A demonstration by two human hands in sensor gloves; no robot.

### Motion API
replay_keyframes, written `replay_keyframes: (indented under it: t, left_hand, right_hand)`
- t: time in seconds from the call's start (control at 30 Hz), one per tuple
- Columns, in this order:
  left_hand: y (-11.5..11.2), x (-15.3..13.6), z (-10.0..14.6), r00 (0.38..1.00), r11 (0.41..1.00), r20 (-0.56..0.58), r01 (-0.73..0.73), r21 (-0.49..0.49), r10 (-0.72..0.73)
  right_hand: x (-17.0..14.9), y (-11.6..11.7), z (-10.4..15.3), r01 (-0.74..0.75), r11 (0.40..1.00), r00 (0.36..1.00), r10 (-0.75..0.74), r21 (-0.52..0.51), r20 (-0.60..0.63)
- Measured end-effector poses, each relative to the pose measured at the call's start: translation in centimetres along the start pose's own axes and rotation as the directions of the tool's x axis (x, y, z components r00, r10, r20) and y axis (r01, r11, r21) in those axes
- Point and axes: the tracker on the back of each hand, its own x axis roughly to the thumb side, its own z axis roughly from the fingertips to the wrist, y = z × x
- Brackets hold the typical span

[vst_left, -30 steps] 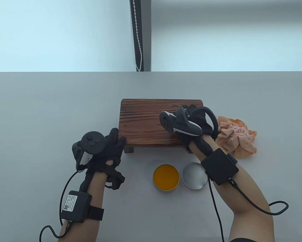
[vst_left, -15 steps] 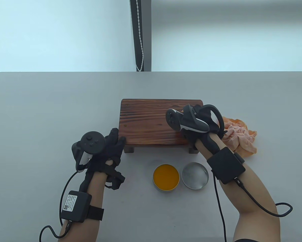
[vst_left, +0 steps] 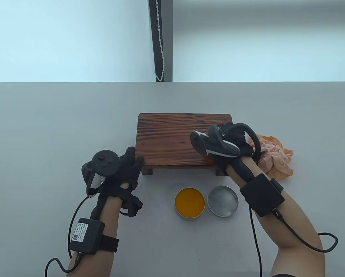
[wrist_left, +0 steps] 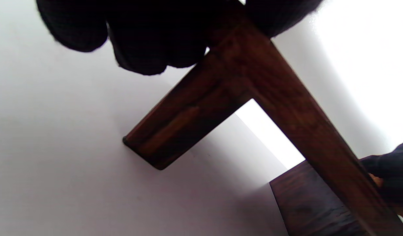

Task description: Dip and apply wood wax on stool

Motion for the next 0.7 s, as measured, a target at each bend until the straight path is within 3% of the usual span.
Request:
replay_keyframes:
  t: [0.1, 0.33, 0.4, 0.57, 0.7]
  left_hand:
    - [0.0, 0.0, 0.0, 1.000, 1.000, 0.001, 0.005, 0.001, -0.005]
    - [0.1, 0.0, 0.0, 1.000, 1.000, 0.000, 0.005, -0.004, -0.005]
    - [0.1, 0.0, 0.0, 1.000, 1.000, -0.001, 0.004, -0.002, -0.004]
    - [0.1, 0.0, 0.0, 1.000, 1.000, -0.001, 0.006, -0.002, -0.006]
    - [0.0, 0.0, 0.0, 1.000, 1.000, -0.001, 0.006, 0.000, -0.006]
  right_hand:
    - [0.3, -0.3, 0.3, 0.048, 0.999, 0.999, -0.048, -0.005, 0.024]
    - [-1.6, 0.8, -1.2, 0.110, 0.993, 0.990, -0.114, -0.048, -0.078]
    - [-1.8, 1.0, -0.7, 0.052, 0.998, 0.995, -0.055, -0.030, -0.085]
    - [-1.6, 0.8, 1.3, 0.118, 0.993, 0.993, -0.118, -0.015, 0.004]
    - [-2.6, 1.2, 0.5, 0.185, 0.982, 0.982, -0.186, -0.038, -0.042]
